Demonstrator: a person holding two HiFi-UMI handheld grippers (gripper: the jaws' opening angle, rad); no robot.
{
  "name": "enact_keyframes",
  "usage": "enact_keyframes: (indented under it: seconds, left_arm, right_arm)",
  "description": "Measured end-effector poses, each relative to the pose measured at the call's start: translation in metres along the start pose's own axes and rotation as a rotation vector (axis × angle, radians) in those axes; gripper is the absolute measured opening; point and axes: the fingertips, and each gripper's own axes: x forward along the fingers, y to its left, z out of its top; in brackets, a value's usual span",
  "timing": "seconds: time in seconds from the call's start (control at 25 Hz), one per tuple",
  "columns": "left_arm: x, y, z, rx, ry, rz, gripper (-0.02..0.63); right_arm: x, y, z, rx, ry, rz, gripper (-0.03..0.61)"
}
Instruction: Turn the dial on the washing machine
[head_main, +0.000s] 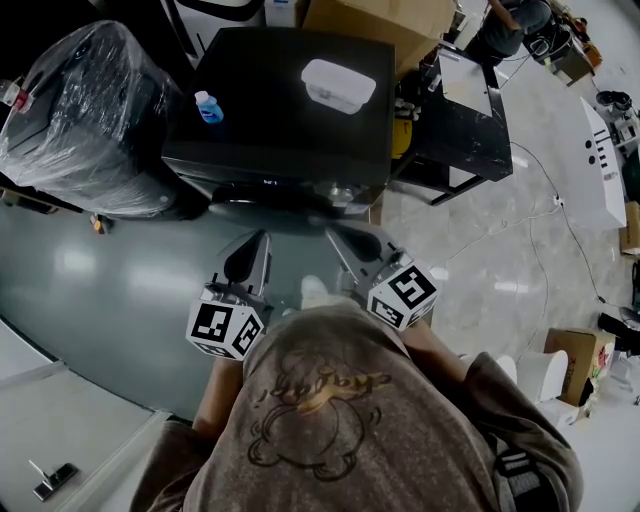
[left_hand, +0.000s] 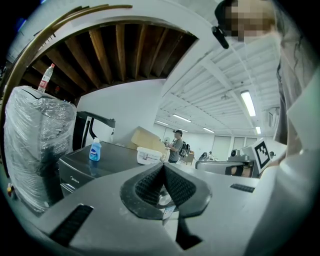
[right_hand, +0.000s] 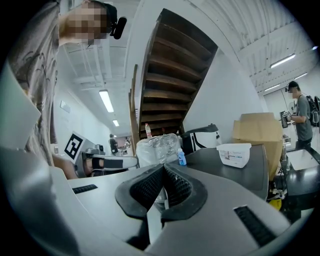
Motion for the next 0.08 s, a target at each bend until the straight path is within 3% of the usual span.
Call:
enact_keyframes:
  seconds: [0.08]
  left_arm:
    - [-0.0020,0.0003,-0.0015,-0.010,-0.003,-0.002,0.000]
  right_arm:
    - [-0.0008,0.0016,-0.0031,0.002,0.005,-0.002,0.000]
